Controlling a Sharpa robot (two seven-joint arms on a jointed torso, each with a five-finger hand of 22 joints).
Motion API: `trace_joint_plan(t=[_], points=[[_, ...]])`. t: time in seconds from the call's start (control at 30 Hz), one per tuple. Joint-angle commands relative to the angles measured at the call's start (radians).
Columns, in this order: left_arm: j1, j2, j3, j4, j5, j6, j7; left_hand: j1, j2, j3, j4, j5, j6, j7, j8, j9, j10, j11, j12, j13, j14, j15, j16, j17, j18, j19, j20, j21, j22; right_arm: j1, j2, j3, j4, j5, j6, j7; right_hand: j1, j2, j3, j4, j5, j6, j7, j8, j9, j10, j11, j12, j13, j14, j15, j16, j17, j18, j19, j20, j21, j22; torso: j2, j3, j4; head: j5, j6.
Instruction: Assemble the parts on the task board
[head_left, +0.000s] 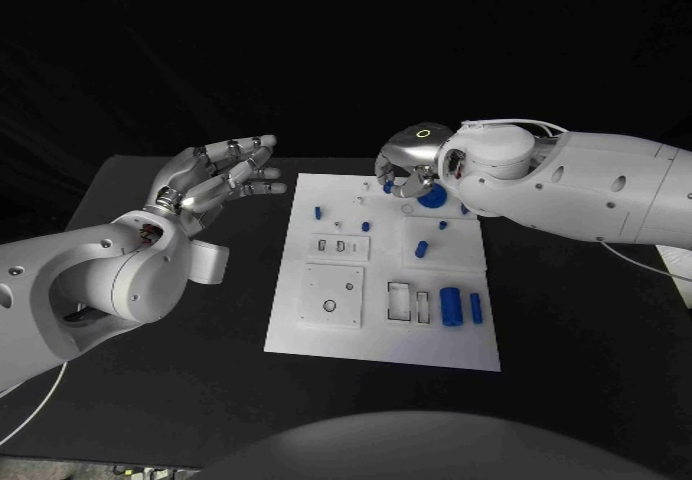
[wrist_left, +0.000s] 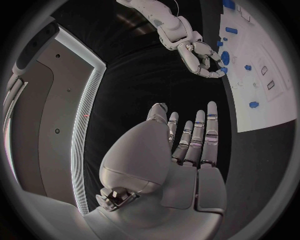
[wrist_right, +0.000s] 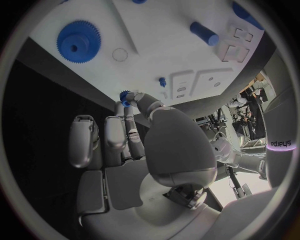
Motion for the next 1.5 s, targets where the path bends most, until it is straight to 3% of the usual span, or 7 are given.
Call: trace_joint_plan(t=[0.03, 0.27, 0.47, 0.63, 1.17, 1.5], points=[[0.001, 0.003, 0.001, 0.006, -0.005, 0.004, 0.002, 0.011, 0.000, 0.008, 0.000, 0.005, 0.002, 0.011, 0.004, 0.001, 0.001, 0.003, 0.008, -0.001, -0.004, 0.006, 0.007, -0.002, -0.008, -0.007, -0.001, 0.004, -0.001, 0.009, 0.026, 0.001, -0.020, 0.022, 0.003, 0.007, -0.009, -0.001, -0.002, 0.006, -0.001, 0.008, -0.001, 0.003, 0.001, 0.009, 0.000, -0.004, -0.001, 0.005, 0.001, 0.002, -0.004, -0.006, 0.004, 0.000, 0.004, 0.023, 0.004, -0.0006, 0.0083, -0.004, 0.006], [0.002, 0.004, 0.002, 0.012, -0.005, -0.002, 0.000, 0.011, -0.001, 0.009, 0.001, 0.005, 0.002, 0.012, 0.004, 0.001, 0.001, 0.003, 0.009, -0.001, -0.004, 0.006, 0.008, -0.002, -0.008, -0.008, -0.001, 0.004, -0.001, 0.018, 0.106, 0.004, -0.102, 0.032, 0.018, 0.011, -0.010, 0.000, 0.000, 0.008, -0.003, 0.007, -0.003, 0.001, 0.002, 0.009, -0.001, -0.010, -0.002, 0.004, 0.001, 0.001, -0.006, -0.006, 0.004, 0.000, 0.003, 0.023, 0.008, -0.0034, 0.0137, 0.005, 0.011], [0.002, 0.011, 0.002, 0.010, -0.006, -0.001, 0.001, 0.011, -0.001, 0.009, 0.001, 0.005, 0.002, 0.013, 0.004, 0.001, 0.001, 0.002, 0.009, -0.001, -0.005, 0.007, 0.008, -0.002, -0.008, -0.009, -0.001, 0.003, -0.001, 0.013, 0.170, 0.005, -0.189, 0.034, 0.033, 0.013, -0.010, 0.000, 0.001, 0.008, -0.004, 0.006, -0.004, 0.000, 0.003, 0.009, -0.002, -0.014, -0.003, 0.002, 0.001, -0.001, -0.009, -0.005, 0.002, 0.000, 0.001, 0.021, 0.007, -0.0012, 0.0163, 0.001, 0.013], [0.002, 0.017, 0.002, 0.003, -0.007, 0.003, 0.000, 0.011, -0.002, 0.010, 0.001, 0.005, 0.002, 0.015, 0.004, 0.001, 0.001, 0.002, 0.010, -0.001, -0.007, 0.007, 0.008, -0.003, -0.009, -0.010, -0.001, 0.003, -0.002, 0.009, 0.195, 0.005, -0.228, 0.034, 0.035, 0.007, -0.010, 0.000, 0.003, 0.008, -0.006, 0.003, -0.004, -0.003, 0.003, 0.010, -0.001, -0.019, -0.004, -0.003, 0.001, -0.006, -0.017, -0.004, -0.003, 0.000, -0.002, 0.017, 0.005, -0.0036, 0.0145, 0.002, 0.013], [0.002, 0.026, 0.001, -0.008, -0.007, 0.011, -0.001, 0.011, -0.002, 0.010, 0.001, 0.005, 0.002, 0.016, 0.004, 0.001, 0.001, 0.002, 0.010, -0.001, -0.008, 0.008, 0.007, -0.003, -0.009, -0.011, -0.001, 0.003, -0.002, 0.001, 0.207, 0.005, -0.255, 0.045, 0.081, 0.001, -0.007, 0.000, 0.009, 0.006, -0.010, -0.001, -0.004, -0.011, 0.005, 0.012, -0.001, -0.033, -0.006, -0.016, 0.001, -0.018, -0.037, -0.001, -0.015, 0.000, -0.012, 0.008, 0.005, -0.0041, 0.0111, -0.003, 0.033], [0.001, 0.035, 0.001, -0.014, -0.007, 0.015, 0.001, 0.011, -0.002, 0.011, 0.001, 0.005, 0.001, 0.017, 0.004, 0.001, 0.001, 0.002, 0.010, -0.001, -0.008, 0.008, 0.008, -0.004, -0.010, -0.012, 0.000, 0.002, -0.002, -0.006, 0.217, 0.005, -0.269, 0.054, 0.087, 0.004, -0.008, 0.000, 0.010, 0.007, -0.013, -0.003, -0.003, -0.013, 0.005, 0.013, 0.000, -0.038, -0.007, -0.019, 0.002, -0.021, -0.041, 0.000, -0.018, 0.000, -0.015, 0.006, 0.005, -0.0035, 0.0127, -0.008, 0.039]])
